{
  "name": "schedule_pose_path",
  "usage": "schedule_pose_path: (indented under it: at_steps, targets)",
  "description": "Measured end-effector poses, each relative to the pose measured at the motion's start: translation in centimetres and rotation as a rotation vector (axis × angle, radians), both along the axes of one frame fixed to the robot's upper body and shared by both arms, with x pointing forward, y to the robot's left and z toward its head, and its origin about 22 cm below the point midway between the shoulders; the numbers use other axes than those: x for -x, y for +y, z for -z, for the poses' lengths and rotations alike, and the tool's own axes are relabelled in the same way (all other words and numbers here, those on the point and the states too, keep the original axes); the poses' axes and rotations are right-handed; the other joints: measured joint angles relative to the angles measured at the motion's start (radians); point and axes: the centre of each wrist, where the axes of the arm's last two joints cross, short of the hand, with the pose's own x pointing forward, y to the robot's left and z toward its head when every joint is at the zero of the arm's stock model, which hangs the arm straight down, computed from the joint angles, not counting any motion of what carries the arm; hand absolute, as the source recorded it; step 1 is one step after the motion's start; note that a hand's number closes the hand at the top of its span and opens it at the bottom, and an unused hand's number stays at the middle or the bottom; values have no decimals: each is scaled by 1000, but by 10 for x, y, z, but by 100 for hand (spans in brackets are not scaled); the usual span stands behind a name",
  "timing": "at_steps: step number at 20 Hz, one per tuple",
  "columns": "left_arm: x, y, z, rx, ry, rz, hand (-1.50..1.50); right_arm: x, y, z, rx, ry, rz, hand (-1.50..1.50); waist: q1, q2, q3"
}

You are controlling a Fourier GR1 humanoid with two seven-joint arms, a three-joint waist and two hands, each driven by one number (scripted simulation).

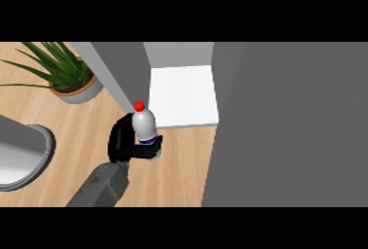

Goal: Pick up the bottled water, place it into the cabinet and close the cabinet

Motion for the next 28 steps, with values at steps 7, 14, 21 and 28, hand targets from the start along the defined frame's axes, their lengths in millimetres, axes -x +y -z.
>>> schedule_pose_path:
  at_steps: [7,14,21,28]
  targets:
    - [3,-3,-3,-74,21,-99,150,-4,-11,-4,-24,-14,-38,-150,-14,-1,3]
    - [6,-5,-4,-150,21,-192,150,-5,-22,-4,-50,-17,-78,-150,-35,0,6]
    - [8,-4,-5,-227,16,-263,150,-7,-33,-7,-64,-18,-108,-150,-53,2,9]
    - [10,0,-5,-273,-2,-301,150,-9,-41,-8,-68,-17,-126,-150,-69,7,9]
